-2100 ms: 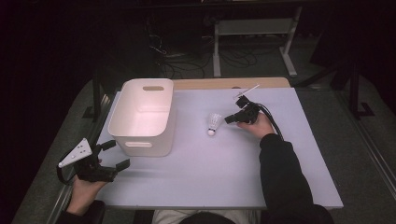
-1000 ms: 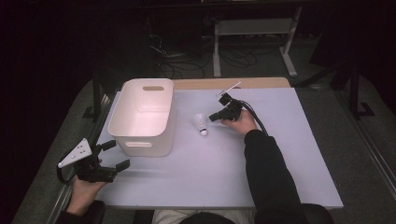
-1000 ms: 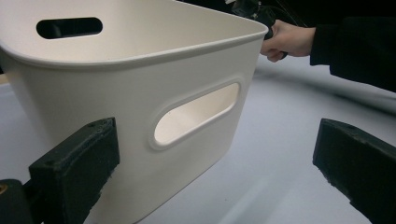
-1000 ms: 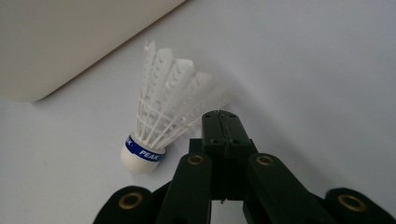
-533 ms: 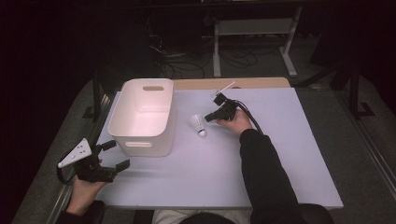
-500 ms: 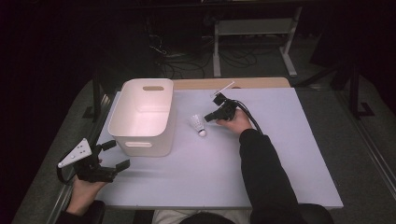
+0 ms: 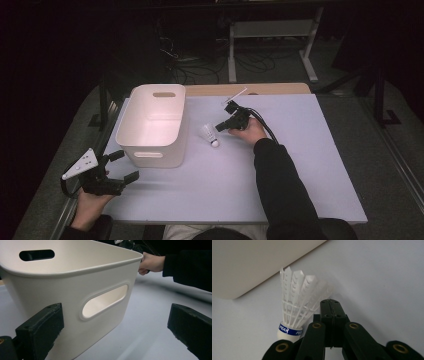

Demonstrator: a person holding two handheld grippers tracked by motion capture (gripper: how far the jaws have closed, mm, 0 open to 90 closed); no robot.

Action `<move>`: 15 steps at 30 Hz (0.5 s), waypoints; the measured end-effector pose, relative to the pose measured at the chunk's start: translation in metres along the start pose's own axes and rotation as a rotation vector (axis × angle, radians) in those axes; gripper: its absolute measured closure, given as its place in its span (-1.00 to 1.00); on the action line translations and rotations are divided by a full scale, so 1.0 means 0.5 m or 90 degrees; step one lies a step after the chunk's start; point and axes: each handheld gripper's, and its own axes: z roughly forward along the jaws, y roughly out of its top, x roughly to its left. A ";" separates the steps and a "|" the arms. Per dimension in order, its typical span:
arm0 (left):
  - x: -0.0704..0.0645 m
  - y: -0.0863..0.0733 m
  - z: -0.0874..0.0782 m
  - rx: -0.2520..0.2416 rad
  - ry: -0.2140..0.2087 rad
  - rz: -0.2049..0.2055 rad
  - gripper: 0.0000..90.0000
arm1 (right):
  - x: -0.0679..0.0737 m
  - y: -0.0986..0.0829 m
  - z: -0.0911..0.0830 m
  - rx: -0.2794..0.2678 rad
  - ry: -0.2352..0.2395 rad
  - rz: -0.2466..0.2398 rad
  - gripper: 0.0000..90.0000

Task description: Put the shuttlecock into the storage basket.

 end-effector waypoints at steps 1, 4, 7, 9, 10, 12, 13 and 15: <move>0.000 0.000 0.000 0.000 0.000 0.000 -0.99 | 0.001 0.000 0.002 0.001 0.000 -0.003 0.98; 0.000 0.000 0.000 0.000 0.000 0.000 -0.99 | 0.003 0.000 0.005 0.002 0.004 -0.005 0.98; 0.000 0.000 0.000 0.000 0.000 0.000 -0.99 | 0.006 0.001 0.007 -0.001 0.011 -0.005 0.98; 0.000 0.000 0.000 0.000 0.000 0.001 -0.99 | 0.010 0.002 0.009 -0.002 0.014 -0.009 0.98; 0.000 0.000 0.000 0.001 0.000 0.001 -0.99 | 0.012 0.003 0.009 -0.002 0.016 -0.011 0.98; 0.000 0.000 0.000 -0.001 0.000 0.000 -0.99 | 0.015 0.005 0.011 0.000 0.019 -0.014 0.98; 0.000 0.000 0.000 -0.001 0.001 0.000 -0.99 | 0.017 0.006 0.012 0.001 0.019 -0.018 0.98; 0.000 0.000 0.000 0.000 0.000 0.000 -0.99 | 0.020 0.009 0.013 0.000 0.021 -0.019 0.98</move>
